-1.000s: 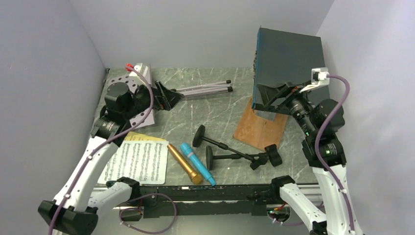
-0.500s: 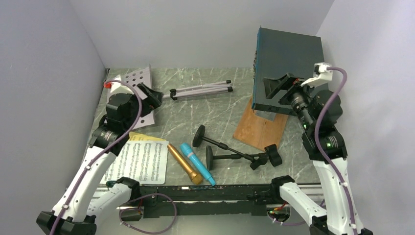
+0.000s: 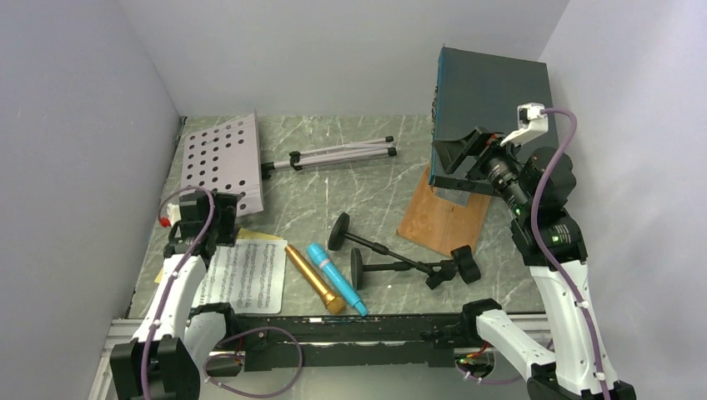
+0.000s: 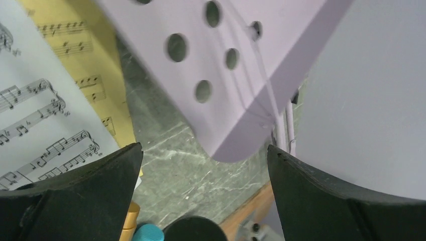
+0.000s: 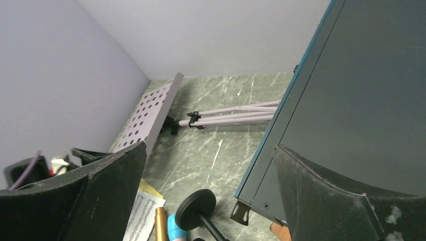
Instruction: Set up the instrument practice props
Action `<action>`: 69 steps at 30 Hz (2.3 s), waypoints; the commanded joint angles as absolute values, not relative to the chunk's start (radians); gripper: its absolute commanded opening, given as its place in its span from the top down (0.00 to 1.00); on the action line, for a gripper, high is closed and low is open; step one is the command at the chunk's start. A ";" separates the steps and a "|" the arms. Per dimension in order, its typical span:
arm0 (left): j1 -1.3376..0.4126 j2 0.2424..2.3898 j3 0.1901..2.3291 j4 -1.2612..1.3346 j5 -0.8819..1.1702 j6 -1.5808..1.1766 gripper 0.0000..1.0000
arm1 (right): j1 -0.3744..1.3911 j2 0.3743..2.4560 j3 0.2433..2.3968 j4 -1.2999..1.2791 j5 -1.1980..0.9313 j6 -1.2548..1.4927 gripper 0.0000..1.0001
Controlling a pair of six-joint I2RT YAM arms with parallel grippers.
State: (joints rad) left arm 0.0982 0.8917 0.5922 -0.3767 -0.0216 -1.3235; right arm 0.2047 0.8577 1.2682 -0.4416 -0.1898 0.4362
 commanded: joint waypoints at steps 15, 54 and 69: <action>0.107 1.010 0.234 0.438 -0.178 -1.599 0.24 | 0.208 0.792 1.249 -0.360 -0.262 0.402 0.00; 0.114 1.177 0.427 1.172 0.157 -1.186 1.00 | 0.210 0.760 1.207 -0.320 -0.330 0.398 0.00; 0.100 1.192 0.989 1.009 0.803 -0.904 1.00 | 0.241 0.884 1.252 -0.331 -0.504 0.367 0.00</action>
State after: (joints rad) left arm 0.1200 1.1843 0.7906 0.6724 0.4744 -1.0222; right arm 0.2157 0.8322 1.2060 -0.3485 -0.4343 0.3962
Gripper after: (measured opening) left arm 0.114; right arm 0.994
